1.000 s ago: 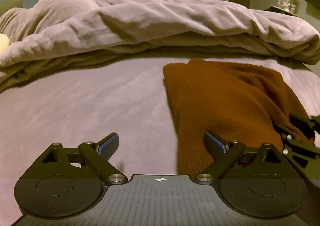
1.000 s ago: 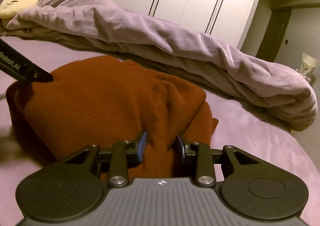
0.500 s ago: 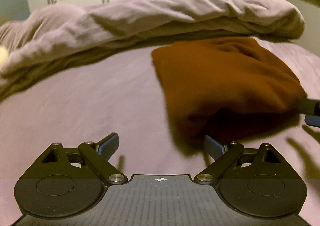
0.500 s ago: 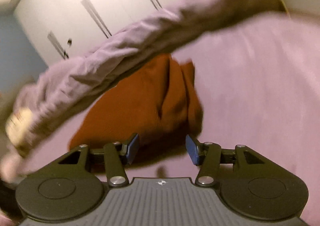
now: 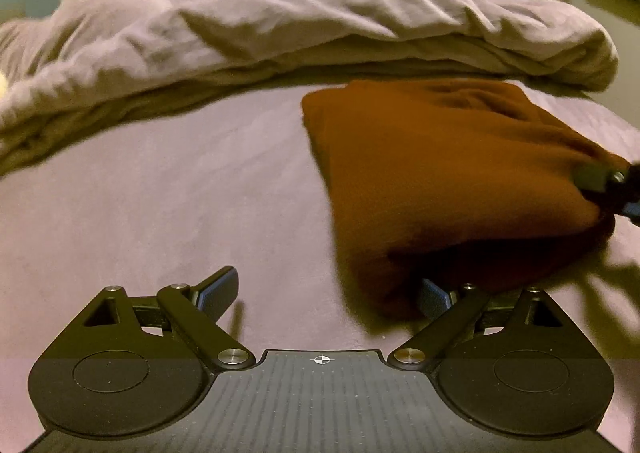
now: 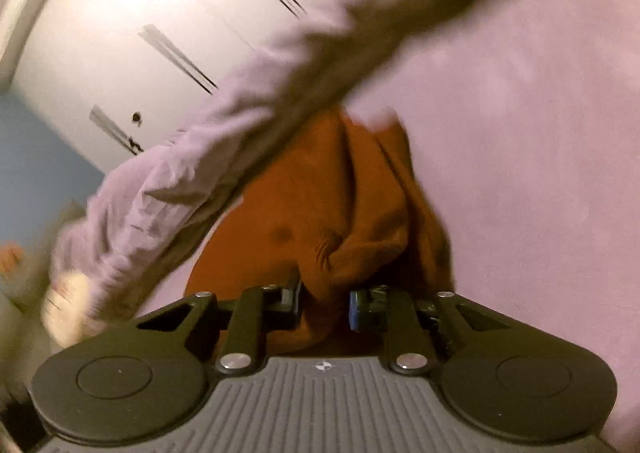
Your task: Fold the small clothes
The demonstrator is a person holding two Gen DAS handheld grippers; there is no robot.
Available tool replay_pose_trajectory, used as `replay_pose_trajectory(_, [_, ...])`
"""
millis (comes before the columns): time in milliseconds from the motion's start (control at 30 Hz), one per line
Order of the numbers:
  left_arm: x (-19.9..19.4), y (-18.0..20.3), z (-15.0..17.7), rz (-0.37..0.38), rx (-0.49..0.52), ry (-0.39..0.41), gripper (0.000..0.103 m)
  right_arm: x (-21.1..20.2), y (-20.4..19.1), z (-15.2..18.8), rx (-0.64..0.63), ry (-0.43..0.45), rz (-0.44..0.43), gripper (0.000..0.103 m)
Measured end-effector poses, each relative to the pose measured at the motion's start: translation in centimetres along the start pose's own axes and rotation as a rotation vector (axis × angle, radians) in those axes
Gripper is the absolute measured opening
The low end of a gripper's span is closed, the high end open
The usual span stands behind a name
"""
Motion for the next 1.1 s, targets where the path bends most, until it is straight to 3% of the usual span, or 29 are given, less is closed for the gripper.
replay_pose_trajectory(67, [0.4,-0.6,0.1,0.02,-0.067,-0.027,0.096,-0.3,-0.6,0.0,-0.098,0.028,0.073,0.018])
replay_pose_trajectory(133, [0.7,-1.4,0.3,0.044,-0.131,-0.063,0.096,0.6,-0.6,0.9,-0.207,0.001,0.143,0.018])
replay_pose_trajectory(267, [-0.5,-2.4,0.5,0.061,-0.131,-0.08,0.094,1.2,-0.9,2.0,-0.362,-0.019,0.157,0.024])
replay_pose_trajectory(300, [-1.4,-2.7,0.3,0.051,-0.117,-0.062,0.089,0.8,-1.3,1.8,-0.388,-0.038,0.152,0.026])
replay_pose_trajectory(367, [-3.2,-3.5,-0.6,0.01,-0.089,0.02,0.09,-0.8,-1.6,1.1,-0.396,-0.034,0.159,0.035])
replay_pose_trajectory(433, [-4.5,-3.9,-1.9,0.001,-0.096,0.083,0.091,-2.6,-1.8,0.3,-0.408,0.015,0.186,0.036])
replay_pose_trajectory(500, [-4.2,-3.4,-3.1,0.018,-0.112,0.085,0.092,-3.7,-2.5,-0.5,-0.426,0.071,0.219,0.036])
replay_pose_trajectory(600, [-2.1,-1.5,-3.5,0.034,-0.064,0.034,0.094,-2.5,-4.6,-1.1,-0.472,0.064,0.167,0.036])
replay_pose_trajectory(700, [-0.9,-0.7,-3.1,-0.001,-0.047,0.003,0.096,-0.3,-6.5,-0.3,-0.571,0.005,0.122,0.035])
replay_pose_trajectory(867, [0.1,-0.4,-1.9,-0.026,-0.004,-0.02,0.097,3.1,-6.0,2.1,-0.734,-0.113,0.157,0.03])
replay_pose_trajectory(933, [0.1,-0.5,-1.5,-0.033,0.005,-0.008,0.097,3.3,-6.1,2.8,-0.791,-0.107,0.167,0.03])
replay_pose_trajectory(1100, [0.5,-1.2,-0.9,-0.035,-0.05,0.002,0.103,3.6,-5.8,3.4,-0.8,-0.1,0.16,0.029])
Point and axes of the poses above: each gripper's, at about its wrist camera, not at the fingertips, and x roughly the way its jaws point, y to its right, z to its underside, the point moved 5 cm from there along x, roughly the way its jaws point, and after that the axes turned 10 degrees about -x, right-handed, at the moved point
